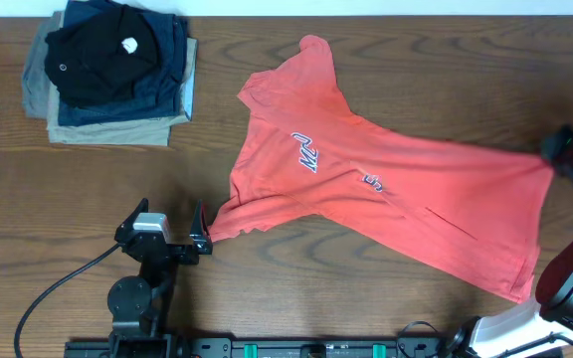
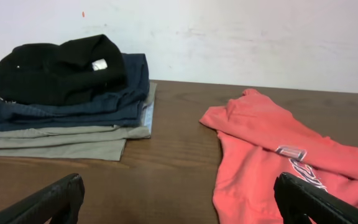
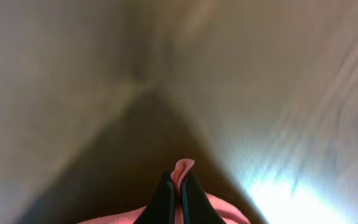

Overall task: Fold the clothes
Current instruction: 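Grasp the T-shirt's right end and pull it rightward to spread it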

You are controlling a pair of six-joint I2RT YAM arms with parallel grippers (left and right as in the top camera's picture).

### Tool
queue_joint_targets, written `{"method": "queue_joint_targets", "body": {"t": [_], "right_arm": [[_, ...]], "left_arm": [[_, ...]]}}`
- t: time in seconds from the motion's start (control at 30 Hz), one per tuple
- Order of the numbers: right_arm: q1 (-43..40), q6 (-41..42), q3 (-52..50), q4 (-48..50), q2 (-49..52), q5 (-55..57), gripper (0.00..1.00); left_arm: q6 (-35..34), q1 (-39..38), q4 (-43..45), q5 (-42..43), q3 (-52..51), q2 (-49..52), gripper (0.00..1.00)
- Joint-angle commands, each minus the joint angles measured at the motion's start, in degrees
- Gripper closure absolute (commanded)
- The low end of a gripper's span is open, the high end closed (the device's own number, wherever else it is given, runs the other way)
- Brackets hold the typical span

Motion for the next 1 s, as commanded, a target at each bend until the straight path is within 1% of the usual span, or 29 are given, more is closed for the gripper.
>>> {"method": "queue_joint_targets", "body": {"t": [0.0,0.23,0.27,0.3,0.4,0.43,0.47,0.5,0.53,0.57,0.6,0.63,0.77,0.97], "right_arm": [[-0.26,-0.22,6.82,0.42,-0.22,0.79,0.99],[-0.33,-0.2,20.55,0.26,-0.17,8.33,0.95],[-0.37,-0.2,21.81,0.02,-0.17,8.37,0.9],[-0.42,-0.2,23.08,-0.35,-0.17,8.33,0.79],[-0.42,-0.24,24.61,-1.18,-0.17,8.7,0.69],[-0.42,-0.24,24.61,-1.6,-0.17,8.72,0.54],[-0.42,-0.24,24.59,-2.29,-0.13,8.72,0.33],[-0.33,-0.22,24.59,-3.17,-0.04,8.66,0.17],[-0.31,-0.22,24.59,-3.93,0.04,8.48,0.09],[-0.26,-0.2,24.59,-4.87,0.04,8.2,0.05],[-0.24,-0.2,24.59,-5.46,0.02,8.0,0.02],[-0.15,-0.2,24.59,-6.4,-0.02,7.52,0.01],[0.79,1.33,24.61,-11.91,-0.74,5.29,0.01],[1.01,1.36,24.61,-20.31,-2.4,-3.61,0.01]], "left_arm": [[0.83,0.24,-1.68,0.57,-1.14,-0.26,0.02],[0.83,0.24,-1.68,0.57,-1.14,-0.26,0.02],[0.81,0.24,-1.68,0.57,-1.14,-0.26,0.02],[0.81,0.24,-1.68,0.57,-1.14,-0.26,0.02],[0.81,0.24,-1.68,0.57,-1.14,-0.26,0.02],[0.81,0.24,-1.68,0.57,-1.14,-0.26,0.02],[0.83,0.24,-1.68,0.57,-1.14,-0.26,0.02],[0.81,0.24,-1.68,0.57,-1.14,-0.26,0.02],[0.83,0.24,-1.68,0.57,-1.14,-0.26,0.02],[0.81,0.24,-1.68,0.57,-1.14,-0.26,0.02],[0.81,0.24,-1.68,0.57,-1.14,-0.26,0.02],[0.81,0.24,-1.68,0.57,-1.14,-0.26,0.02],[0.81,0.24,-1.68,0.57,-1.14,-0.26,0.02],[0.83,0.24,-1.68,0.57,-1.14,-0.26,0.02]]}}
